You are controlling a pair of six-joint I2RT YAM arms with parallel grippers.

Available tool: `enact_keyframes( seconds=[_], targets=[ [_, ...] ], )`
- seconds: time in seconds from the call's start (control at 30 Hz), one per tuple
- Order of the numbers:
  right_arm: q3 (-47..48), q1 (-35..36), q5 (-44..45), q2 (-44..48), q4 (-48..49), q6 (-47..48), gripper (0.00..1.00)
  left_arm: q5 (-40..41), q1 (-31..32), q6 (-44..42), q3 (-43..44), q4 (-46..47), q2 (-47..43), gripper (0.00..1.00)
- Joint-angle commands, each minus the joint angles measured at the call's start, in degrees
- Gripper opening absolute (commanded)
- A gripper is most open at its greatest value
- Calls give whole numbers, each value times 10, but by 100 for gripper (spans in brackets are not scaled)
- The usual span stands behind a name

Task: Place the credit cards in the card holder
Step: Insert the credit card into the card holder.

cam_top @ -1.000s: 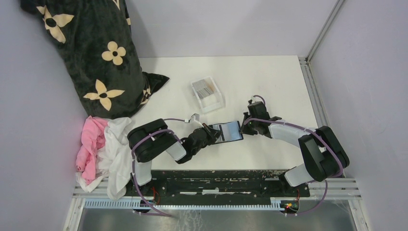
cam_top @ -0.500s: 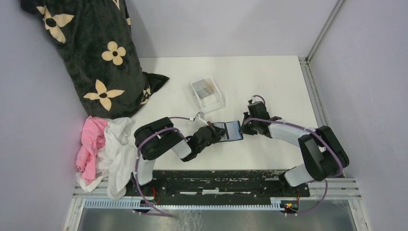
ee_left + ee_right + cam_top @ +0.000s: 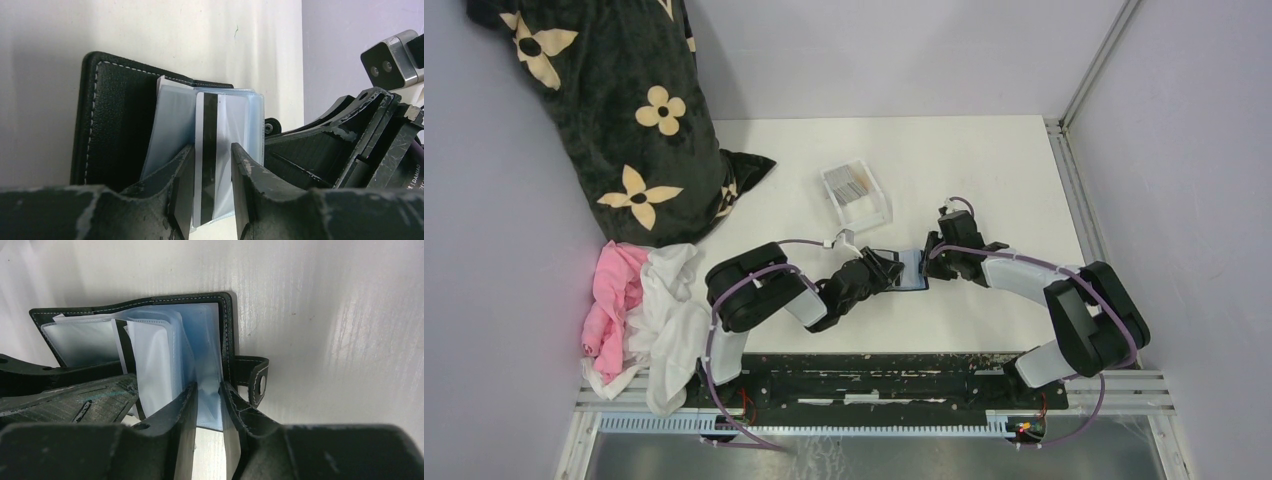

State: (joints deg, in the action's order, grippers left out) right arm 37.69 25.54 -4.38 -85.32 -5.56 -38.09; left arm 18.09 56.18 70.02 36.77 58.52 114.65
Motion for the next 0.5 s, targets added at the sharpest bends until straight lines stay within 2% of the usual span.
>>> enact_keyframes(
  seconds=[0.0,0.47],
  targets=[
    [-8,1,57,-3,-18,15,33,-8,17,-18,-18,-82,-6,41],
    [3,1,107,51,-70,26,34,15,17,-48,-42,-110,-72,44]
  ],
)
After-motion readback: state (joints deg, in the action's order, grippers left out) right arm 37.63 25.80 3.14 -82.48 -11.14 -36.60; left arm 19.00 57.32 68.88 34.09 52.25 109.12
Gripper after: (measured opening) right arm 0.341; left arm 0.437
